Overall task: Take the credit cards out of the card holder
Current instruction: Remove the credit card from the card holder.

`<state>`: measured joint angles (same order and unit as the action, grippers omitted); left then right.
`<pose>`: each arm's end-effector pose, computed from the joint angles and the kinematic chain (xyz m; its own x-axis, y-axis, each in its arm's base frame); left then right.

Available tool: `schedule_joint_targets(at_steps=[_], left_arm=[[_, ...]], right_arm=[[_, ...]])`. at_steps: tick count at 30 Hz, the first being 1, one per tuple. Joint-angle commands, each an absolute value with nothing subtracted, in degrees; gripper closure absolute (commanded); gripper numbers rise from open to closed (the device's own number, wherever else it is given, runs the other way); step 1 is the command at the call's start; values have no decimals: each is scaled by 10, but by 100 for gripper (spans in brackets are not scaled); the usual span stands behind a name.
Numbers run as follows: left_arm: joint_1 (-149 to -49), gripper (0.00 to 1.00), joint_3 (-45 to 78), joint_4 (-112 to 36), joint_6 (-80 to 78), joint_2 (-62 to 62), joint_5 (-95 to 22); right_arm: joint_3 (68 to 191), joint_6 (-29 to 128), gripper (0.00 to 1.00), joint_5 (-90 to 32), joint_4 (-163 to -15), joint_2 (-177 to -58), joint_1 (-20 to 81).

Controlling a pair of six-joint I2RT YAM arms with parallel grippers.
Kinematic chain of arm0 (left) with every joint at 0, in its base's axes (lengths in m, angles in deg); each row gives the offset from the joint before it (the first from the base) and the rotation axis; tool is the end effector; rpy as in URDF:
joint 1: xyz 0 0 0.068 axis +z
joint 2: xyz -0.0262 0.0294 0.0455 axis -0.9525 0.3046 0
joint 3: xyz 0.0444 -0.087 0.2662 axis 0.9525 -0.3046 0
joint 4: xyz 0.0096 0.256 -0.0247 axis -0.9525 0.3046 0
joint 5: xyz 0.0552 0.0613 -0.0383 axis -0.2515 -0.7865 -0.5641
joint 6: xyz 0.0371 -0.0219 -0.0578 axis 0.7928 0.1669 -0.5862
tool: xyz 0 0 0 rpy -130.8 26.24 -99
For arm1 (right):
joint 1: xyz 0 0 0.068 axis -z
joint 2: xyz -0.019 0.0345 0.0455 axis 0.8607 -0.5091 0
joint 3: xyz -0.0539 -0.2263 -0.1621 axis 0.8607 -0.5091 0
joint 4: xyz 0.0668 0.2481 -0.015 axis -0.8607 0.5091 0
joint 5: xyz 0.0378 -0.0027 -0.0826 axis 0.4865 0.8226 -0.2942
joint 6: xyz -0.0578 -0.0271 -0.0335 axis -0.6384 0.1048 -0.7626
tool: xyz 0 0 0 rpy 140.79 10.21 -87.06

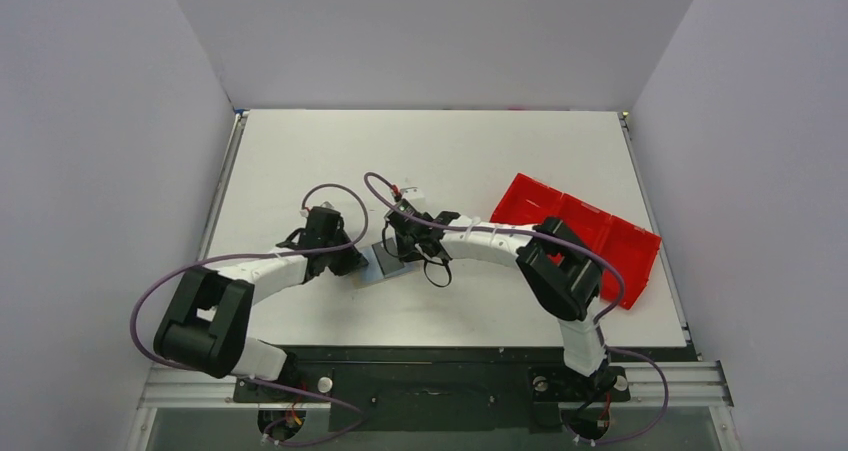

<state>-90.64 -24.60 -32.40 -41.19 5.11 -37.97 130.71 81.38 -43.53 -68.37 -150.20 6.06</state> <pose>0.2417 -0.0877 0.1347 -0.7648 -0.5732 -0.2940 -0.3659 0.7621 -0.5341 0.2625 0.3415 0.1546 -0.8711 -0.1361 -0.4719 -0.2813 0.9259 0.2522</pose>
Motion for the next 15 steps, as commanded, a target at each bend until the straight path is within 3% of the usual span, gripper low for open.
schedule_joint_targets(at_steps=[1,15], left_arm=[[-953,100,-206,-251,-400,103,-462],[-1022,100,-139,-288,-416,204,-426]], right_arm=[[1261,813,100,-425,-637,-1517,61],[1161,826,100,-436,-669,-1426,103]])
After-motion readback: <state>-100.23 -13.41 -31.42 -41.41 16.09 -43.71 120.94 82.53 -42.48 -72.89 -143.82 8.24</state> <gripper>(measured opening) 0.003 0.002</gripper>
